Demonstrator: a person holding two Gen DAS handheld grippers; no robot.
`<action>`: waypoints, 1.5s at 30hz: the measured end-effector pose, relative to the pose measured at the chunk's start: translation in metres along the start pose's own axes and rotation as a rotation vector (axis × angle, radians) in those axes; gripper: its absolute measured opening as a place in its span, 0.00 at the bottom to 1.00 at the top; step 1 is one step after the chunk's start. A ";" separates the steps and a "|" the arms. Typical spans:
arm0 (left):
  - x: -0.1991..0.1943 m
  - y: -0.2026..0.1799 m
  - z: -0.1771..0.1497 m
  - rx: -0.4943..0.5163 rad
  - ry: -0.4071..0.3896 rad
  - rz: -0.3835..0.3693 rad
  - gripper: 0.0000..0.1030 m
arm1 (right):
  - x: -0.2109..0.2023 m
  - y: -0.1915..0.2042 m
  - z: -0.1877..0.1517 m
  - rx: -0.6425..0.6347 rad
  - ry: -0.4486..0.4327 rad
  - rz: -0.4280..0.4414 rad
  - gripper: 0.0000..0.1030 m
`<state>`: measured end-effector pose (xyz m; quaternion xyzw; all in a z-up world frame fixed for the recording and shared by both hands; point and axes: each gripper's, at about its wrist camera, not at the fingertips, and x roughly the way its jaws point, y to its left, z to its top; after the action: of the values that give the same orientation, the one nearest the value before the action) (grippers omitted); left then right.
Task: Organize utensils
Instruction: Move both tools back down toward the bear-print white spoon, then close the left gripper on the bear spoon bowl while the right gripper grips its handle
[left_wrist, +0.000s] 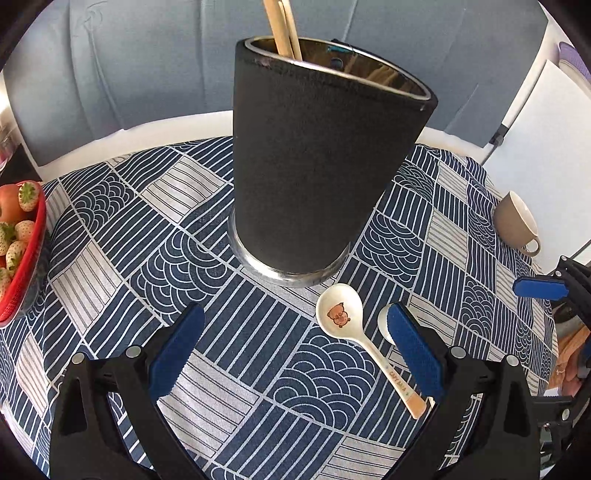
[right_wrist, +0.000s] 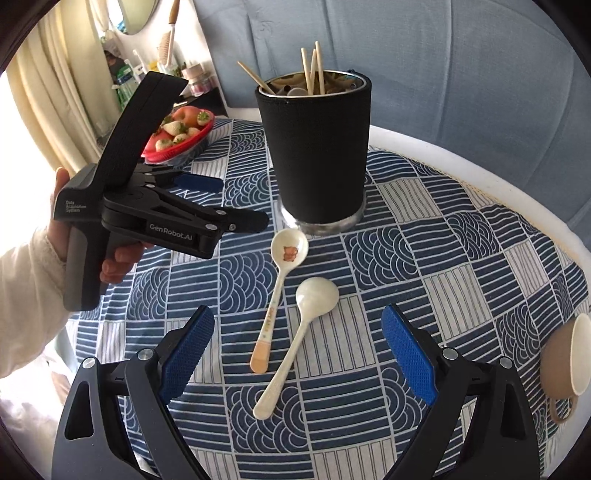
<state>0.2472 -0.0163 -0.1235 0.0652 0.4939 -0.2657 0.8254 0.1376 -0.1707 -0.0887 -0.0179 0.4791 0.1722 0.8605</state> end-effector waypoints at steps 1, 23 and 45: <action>0.004 0.000 0.001 0.006 0.006 -0.010 0.94 | 0.002 0.001 -0.001 0.008 0.006 -0.006 0.85; 0.055 -0.016 -0.001 0.188 0.096 -0.093 0.50 | 0.036 0.010 -0.018 0.093 0.088 -0.056 0.85; 0.029 -0.011 -0.009 0.192 0.096 -0.170 0.05 | 0.075 0.037 -0.020 0.088 0.179 0.082 0.46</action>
<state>0.2452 -0.0336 -0.1507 0.1147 0.5089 -0.3774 0.7652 0.1453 -0.1194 -0.1569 0.0241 0.5614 0.1836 0.8065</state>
